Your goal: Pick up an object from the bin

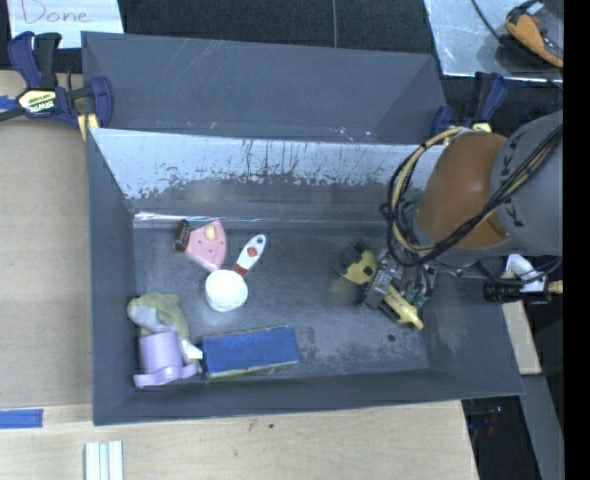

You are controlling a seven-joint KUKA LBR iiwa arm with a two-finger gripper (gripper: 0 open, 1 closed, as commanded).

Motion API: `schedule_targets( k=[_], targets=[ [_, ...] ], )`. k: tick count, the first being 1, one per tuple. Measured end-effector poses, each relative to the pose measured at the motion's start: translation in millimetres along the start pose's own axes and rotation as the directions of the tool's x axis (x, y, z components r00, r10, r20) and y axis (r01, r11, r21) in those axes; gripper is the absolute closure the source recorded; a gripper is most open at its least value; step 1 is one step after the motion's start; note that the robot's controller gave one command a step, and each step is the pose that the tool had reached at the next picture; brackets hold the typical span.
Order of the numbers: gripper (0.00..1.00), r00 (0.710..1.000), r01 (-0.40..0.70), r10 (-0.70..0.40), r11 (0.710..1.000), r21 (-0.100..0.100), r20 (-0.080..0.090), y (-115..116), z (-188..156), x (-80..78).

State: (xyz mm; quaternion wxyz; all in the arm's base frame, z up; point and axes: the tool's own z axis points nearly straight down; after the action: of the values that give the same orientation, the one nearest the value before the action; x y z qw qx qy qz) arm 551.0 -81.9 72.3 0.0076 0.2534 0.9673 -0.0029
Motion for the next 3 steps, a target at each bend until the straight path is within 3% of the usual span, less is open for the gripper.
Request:
schedule_targets(
  k=[2,3],
  targets=[
    [1.0,1.0,0.002,-0.002,1.0,-0.001,0.004,0,-5,-0.3],
    [1.0,1.0,0.004,-0.004,1.0,0.0,-0.003,-1,-29,1.1]
  ],
)
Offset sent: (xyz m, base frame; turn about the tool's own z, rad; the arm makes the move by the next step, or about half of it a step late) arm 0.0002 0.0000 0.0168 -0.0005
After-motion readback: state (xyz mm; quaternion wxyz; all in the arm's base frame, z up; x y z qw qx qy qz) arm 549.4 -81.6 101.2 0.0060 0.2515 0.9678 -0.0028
